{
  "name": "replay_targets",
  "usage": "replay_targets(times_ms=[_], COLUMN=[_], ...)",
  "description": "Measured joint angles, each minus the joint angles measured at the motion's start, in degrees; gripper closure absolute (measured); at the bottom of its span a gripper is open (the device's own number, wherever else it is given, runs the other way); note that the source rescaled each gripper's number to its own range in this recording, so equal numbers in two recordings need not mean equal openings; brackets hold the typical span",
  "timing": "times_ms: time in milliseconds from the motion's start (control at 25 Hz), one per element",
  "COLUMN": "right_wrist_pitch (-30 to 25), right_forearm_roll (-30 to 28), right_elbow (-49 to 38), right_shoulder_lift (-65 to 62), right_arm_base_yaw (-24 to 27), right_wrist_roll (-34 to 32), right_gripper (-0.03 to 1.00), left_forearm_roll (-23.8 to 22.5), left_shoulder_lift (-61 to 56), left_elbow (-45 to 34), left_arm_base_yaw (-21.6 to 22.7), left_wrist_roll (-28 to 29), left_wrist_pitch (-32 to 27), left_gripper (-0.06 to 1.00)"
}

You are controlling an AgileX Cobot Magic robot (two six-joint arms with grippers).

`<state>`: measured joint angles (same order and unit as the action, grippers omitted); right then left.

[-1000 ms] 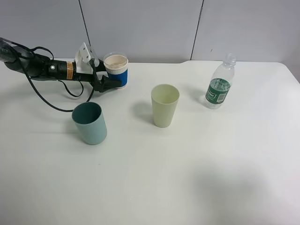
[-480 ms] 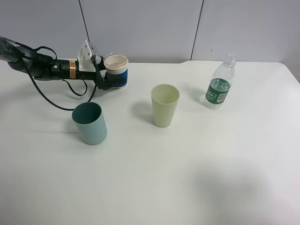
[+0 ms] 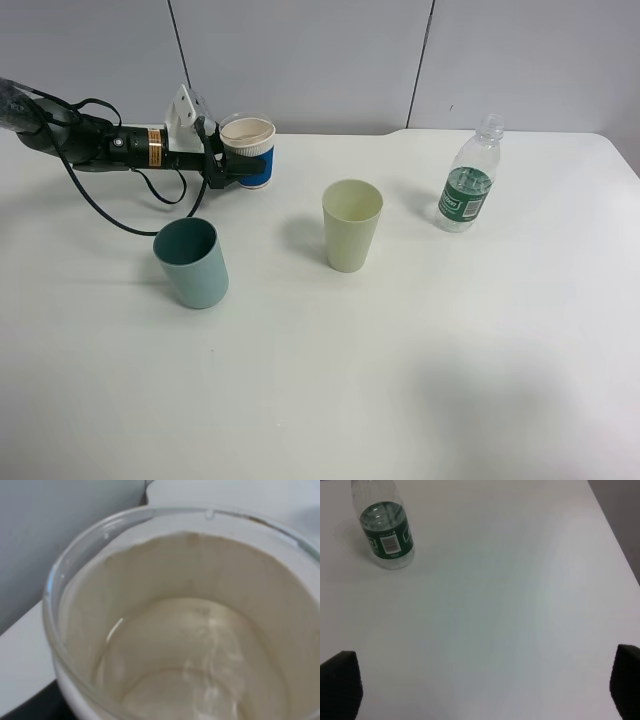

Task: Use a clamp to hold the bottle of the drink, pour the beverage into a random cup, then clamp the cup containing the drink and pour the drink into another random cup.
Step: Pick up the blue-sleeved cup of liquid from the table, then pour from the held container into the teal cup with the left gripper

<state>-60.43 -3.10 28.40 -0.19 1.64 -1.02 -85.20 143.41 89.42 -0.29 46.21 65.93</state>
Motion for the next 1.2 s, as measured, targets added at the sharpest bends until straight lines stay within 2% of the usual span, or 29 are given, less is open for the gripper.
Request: replay_targets(times_ms=[480, 680, 840, 1040, 1200], right_wrist_pitch=[0.0, 0.0, 0.0, 0.0, 0.0], right_forearm_roll=[0.0, 0.0, 0.0, 0.0, 0.0], right_elbow=[0.0, 0.0, 0.0, 0.0, 0.0], right_shoulder_lift=[0.0, 0.0, 0.0, 0.0, 0.0], right_arm_base_yaw=[0.0, 0.0, 0.0, 0.0, 0.0], right_wrist_roll=[0.0, 0.0, 0.0, 0.0, 0.0], right_gripper=[-0.03, -0.03, -0.03, -0.03, -0.03], left_forearm_roll=[-0.9, 0.8, 2.1, 7.3, 11.8], left_shoulder_lift=[-4.6, -7.7, -9.5, -13.4, -18.3], left_elbow=[0.0, 0.0, 0.0, -3.1, -10.4], left_arm_base_yaw=[0.2, 1.7, 3.6, 6.3, 9.3], left_wrist_roll=[2.9, 5.1, 9.1, 11.3, 11.3], left_wrist_pitch=[-1.8, -1.8, -1.9, -2.4, -7.6], left_gripper=[0.94, 0.94, 0.94, 0.94, 0.94])
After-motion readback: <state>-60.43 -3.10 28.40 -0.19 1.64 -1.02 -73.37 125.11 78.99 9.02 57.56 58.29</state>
